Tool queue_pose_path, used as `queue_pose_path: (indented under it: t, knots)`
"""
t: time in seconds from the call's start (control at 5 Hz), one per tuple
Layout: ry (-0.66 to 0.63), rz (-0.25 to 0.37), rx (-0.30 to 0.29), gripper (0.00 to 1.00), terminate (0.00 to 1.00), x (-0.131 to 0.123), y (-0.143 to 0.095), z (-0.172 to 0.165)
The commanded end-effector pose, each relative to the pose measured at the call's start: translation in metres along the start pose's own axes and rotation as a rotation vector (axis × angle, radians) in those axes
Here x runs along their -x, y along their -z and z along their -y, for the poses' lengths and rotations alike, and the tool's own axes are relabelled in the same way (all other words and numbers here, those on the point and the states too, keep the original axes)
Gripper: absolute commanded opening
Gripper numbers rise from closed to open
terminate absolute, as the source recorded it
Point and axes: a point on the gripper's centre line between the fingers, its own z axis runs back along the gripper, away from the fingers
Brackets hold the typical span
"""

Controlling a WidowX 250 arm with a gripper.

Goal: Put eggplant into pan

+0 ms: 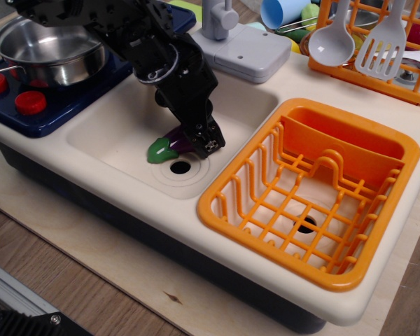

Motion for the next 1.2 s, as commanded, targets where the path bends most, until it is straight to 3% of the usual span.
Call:
queue_pose_path:
  t: [0.0,0.4,0.8,1.0]
  knots:
    - [-0.011,-0.056,-0.004,0.0,0.0,-0.005,-0.014,0.007]
    - [-0.061,-0.151,-0.051,0.0,0.0,-0.024,-0.071,0.009]
    - [-0.148,-0.208,-0.213,0.0,0.0,-0.021,-0.125,0.013]
    - [-0.183,-0.214,-0.256,0.0,0.0,-0.003,-0.142,0.006]
